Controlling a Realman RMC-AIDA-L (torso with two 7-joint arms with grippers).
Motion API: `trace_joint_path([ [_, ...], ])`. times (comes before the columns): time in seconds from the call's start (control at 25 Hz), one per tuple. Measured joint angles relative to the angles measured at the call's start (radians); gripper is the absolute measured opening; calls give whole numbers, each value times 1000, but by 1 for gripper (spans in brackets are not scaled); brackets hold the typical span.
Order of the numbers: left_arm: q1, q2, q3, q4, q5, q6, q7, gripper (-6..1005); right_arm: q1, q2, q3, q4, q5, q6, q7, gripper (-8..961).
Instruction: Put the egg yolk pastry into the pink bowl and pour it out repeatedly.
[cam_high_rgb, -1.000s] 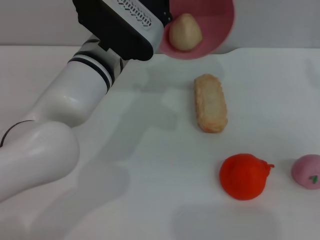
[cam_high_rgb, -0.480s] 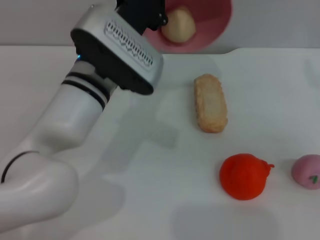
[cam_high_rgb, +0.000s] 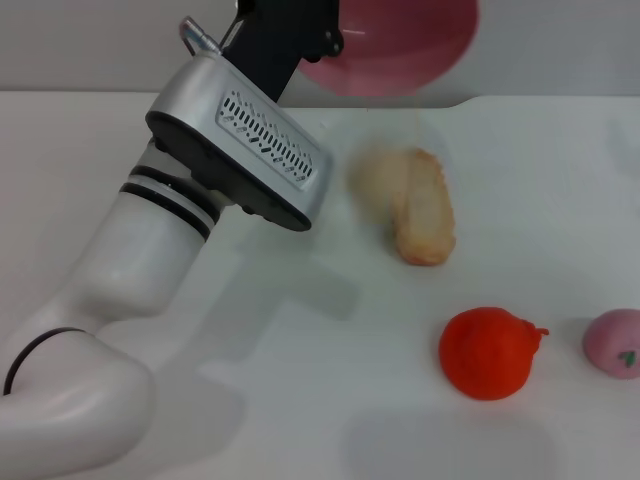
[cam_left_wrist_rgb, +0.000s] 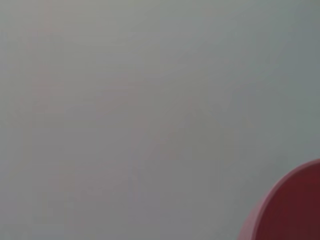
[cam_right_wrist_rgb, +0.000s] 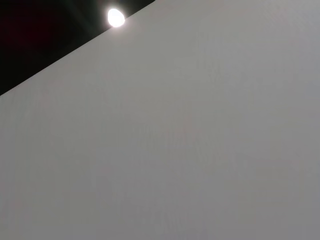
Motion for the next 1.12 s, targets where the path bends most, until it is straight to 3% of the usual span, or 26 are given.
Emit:
trace_joint_path([
  [0.24,4,1,-11,13,-13,34,-59,42,-4,0,0,0,-2,-1,1,590],
  [0.4,7,6,-100,69,-14,204,-172,42,-8,0,0,3,-3,-8,2,591],
  [0.52,-15,4,-283,130,-19,520,-269,42,-12,-2,-6,2,-13,-20,19,591],
  [0.68,-143,9,-582,100,-29,1020,-431,42,-32,-12,-3,-69,-135,-29,117,591],
  [0.84,-320,10,-904,-67,-25,1455,-443,42,-74,-28,1,-298,-389,-26,297,590],
  [0.88,-320,10,-904,-67,-25,1455,-443,42,-81,-34,6,-367,-456,-25,365,590],
  [0.96,-367,15,-1006,-121,-17,1567,-432,42,-86,-43,33,-535,-642,-20,561,590],
  [1.12,-372,24,-1076,-122,-7,1656,-427,42,-31,-47,94,-894,-1150,-42,1056,590],
])
